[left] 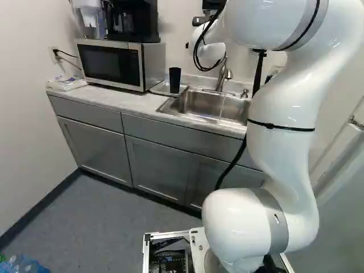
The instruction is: Rinse the cup and place it in the tray
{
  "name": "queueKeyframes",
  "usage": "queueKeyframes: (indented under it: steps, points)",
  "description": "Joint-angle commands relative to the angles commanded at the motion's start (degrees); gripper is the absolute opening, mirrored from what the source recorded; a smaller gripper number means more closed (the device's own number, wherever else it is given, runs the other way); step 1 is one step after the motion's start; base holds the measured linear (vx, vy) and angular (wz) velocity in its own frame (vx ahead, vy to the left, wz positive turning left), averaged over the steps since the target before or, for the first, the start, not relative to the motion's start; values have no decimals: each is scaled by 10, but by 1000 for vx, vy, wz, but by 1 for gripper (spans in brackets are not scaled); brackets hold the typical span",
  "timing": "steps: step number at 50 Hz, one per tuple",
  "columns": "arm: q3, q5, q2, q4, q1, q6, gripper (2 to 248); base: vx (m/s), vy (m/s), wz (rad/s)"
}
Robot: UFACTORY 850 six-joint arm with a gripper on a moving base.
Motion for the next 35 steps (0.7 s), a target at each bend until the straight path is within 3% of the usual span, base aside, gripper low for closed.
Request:
queueKeyframes:
  steps: [35]
  points:
    - [-5,-81,20,0,-50,0,247,0,0,0]
